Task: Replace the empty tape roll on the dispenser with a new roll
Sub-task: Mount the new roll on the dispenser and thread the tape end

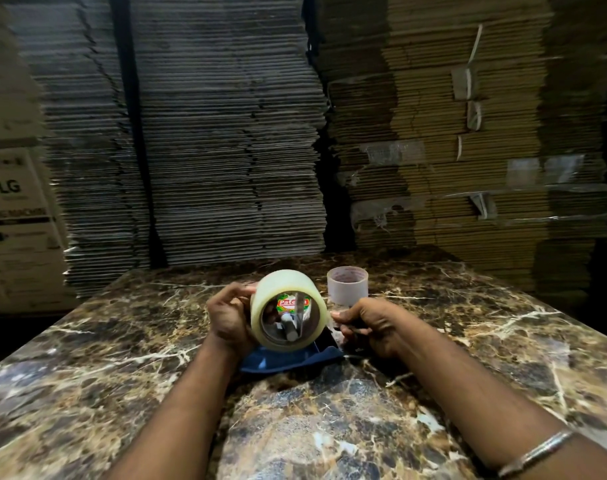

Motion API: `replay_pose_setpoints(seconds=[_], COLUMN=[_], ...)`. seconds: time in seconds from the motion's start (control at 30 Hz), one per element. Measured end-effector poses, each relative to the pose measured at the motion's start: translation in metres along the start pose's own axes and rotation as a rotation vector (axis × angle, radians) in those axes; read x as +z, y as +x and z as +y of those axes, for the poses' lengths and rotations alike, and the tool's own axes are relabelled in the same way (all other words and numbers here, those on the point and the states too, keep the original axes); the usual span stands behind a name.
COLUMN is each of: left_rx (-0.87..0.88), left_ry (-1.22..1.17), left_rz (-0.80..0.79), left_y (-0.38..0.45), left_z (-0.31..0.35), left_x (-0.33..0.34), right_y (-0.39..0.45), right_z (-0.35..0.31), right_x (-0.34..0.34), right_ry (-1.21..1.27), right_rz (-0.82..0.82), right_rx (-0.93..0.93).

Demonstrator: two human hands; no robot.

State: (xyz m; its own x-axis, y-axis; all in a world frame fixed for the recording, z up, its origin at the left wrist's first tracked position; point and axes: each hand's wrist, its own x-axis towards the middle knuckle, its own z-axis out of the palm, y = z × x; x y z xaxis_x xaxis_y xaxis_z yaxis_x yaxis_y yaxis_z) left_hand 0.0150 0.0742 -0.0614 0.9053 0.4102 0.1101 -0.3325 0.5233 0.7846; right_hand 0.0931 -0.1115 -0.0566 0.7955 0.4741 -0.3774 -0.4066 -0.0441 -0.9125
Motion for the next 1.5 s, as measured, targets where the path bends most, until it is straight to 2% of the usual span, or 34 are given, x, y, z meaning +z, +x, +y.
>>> replay_pose_setpoints(seconds=[0.13,0.3,0.5,0.7,0.83,1.13,1.5], left_rx=[-0.012,0.085,0.139,0.085,0.064,0.055,0.131], left_ry=[-0.014,-0.120,-0.226,-0.143,-0.031,-0.037,-0.055], left_rz=[0.061,0.017,0.017,-0.059,-0.093,-0.091,-0.096], left_y=[0.001,-0.009,0.000,0.011,0.009,-0.002,-0.008], left_z=[-0.002,-0.002,-0.006,-0.007,-0.004,0.002,0.007], left_x=[-0.001,0.010,-0.002,-0.013,-0.011,0.001,0.000], right_y=[-0.005,0.000,-0.003,-0.004,-0.002,0.000,-0.008], right_z=[-0.002,-0.005,-0.008,-0.005,-0.004,-0.003,0.000], right_x=[-0.003,-0.001,0.003,-0.002,-0.004,-0.008,-0.004], right_ry=[-0.072,-0.133,-0.176,-0.070,-0.038,0.106,0.266], right_rz=[-0.003,0.054,-0.018,-0.100,-0.069,-0.066,-0.112], right_rx=[-0.047,-0.117,-0.082,-0.010,-0.011,-0.032,-0.059])
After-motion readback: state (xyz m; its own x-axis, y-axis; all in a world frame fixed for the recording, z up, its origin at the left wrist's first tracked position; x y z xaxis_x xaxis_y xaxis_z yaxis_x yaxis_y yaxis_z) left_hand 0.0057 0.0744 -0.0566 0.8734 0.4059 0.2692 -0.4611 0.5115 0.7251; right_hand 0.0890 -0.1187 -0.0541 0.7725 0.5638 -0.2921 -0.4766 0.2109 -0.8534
